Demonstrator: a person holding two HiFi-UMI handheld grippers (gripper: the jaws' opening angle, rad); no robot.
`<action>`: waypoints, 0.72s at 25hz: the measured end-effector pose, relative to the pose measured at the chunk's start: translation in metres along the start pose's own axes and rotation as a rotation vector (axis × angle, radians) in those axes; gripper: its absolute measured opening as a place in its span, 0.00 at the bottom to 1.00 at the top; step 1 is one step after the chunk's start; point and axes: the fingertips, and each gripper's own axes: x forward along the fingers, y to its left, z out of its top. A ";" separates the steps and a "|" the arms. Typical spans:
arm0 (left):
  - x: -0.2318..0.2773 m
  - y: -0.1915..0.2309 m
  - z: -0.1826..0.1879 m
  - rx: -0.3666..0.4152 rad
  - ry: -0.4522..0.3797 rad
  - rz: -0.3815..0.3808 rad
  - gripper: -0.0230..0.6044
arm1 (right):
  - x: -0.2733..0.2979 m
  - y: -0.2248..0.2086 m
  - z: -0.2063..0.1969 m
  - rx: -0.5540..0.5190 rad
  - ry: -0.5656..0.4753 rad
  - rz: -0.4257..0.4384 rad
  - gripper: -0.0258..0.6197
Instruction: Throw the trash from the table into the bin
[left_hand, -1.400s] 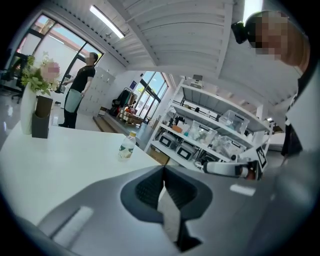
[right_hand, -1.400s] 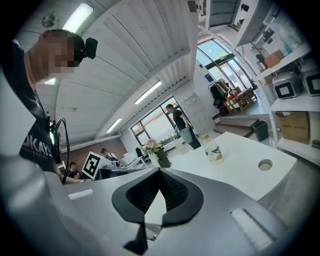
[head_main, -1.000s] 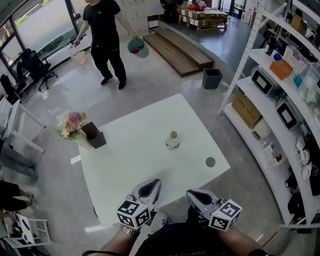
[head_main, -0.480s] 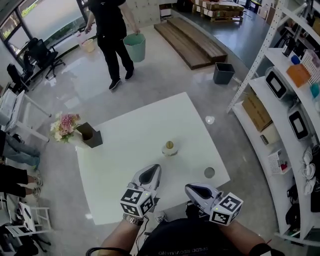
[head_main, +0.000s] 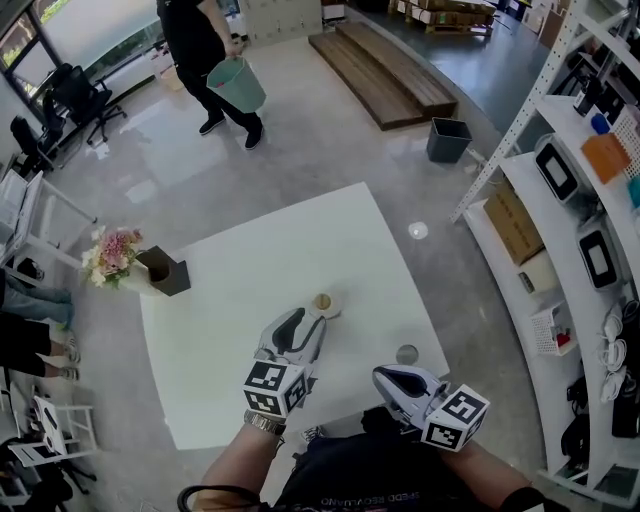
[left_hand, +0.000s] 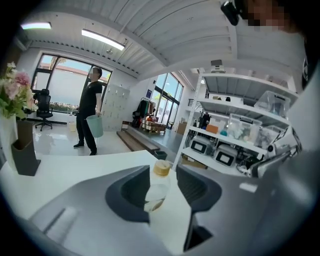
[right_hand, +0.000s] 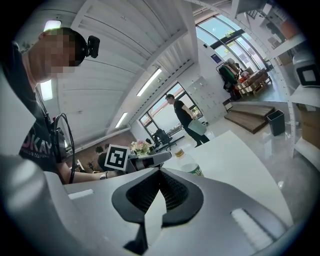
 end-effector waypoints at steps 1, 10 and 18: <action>0.004 0.000 0.000 0.007 0.003 0.000 0.32 | -0.001 -0.003 0.001 0.002 0.001 -0.001 0.04; 0.034 -0.002 0.001 0.092 0.029 0.007 0.37 | -0.007 -0.019 0.001 0.018 0.017 -0.010 0.04; 0.044 0.001 -0.002 0.108 0.023 0.044 0.27 | -0.014 -0.030 -0.001 0.023 0.028 -0.021 0.04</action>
